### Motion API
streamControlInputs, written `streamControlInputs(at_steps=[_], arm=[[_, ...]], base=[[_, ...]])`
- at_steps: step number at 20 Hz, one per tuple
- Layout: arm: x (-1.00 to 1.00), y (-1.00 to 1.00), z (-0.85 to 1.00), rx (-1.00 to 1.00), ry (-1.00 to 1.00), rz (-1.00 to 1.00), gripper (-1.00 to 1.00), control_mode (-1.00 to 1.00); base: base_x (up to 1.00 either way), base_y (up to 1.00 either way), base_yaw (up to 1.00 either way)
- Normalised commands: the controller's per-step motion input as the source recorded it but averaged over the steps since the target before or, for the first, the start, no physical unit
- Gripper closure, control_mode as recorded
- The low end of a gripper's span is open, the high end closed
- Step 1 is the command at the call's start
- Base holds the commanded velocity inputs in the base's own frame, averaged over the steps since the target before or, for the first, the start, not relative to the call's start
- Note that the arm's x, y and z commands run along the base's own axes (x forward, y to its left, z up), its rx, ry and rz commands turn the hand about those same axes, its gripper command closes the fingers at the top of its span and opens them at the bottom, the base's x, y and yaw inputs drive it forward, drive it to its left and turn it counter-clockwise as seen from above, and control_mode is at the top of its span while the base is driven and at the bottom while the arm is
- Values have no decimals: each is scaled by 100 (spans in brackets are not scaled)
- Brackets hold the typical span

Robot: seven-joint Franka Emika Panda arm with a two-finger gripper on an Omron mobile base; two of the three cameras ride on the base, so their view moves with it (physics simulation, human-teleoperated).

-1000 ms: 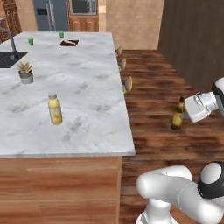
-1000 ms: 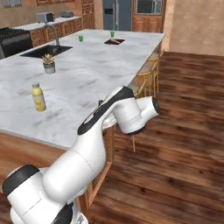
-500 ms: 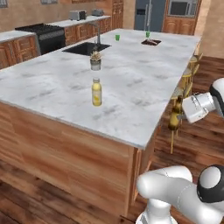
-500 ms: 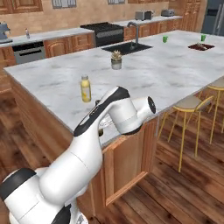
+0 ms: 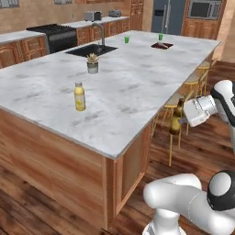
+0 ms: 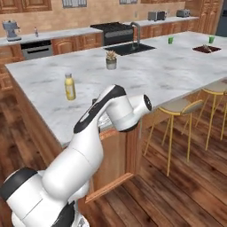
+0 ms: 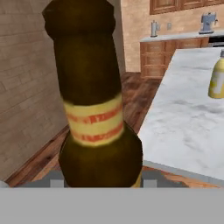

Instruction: Place the drinks on the dining counter in a tight cluster.

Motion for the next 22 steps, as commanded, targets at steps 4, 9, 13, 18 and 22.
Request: streamControlInputs(at_steps=[4, 9, 13, 18, 22], arm=[[0, 0, 0, 0, 0, 0, 100, 100], [0, 0, 0, 0, 0, 0, 100, 100], [0, 0, 0, 0, 0, 0, 100, 100], [0, 0, 0, 0, 0, 0, 100, 100], [0, 0, 0, 0, 0, 0, 100, 100]], base=[[56, -60, 35], [49, -75, 54], [36, -21, 53], [41, -33, 49], [54, -30, 38]])
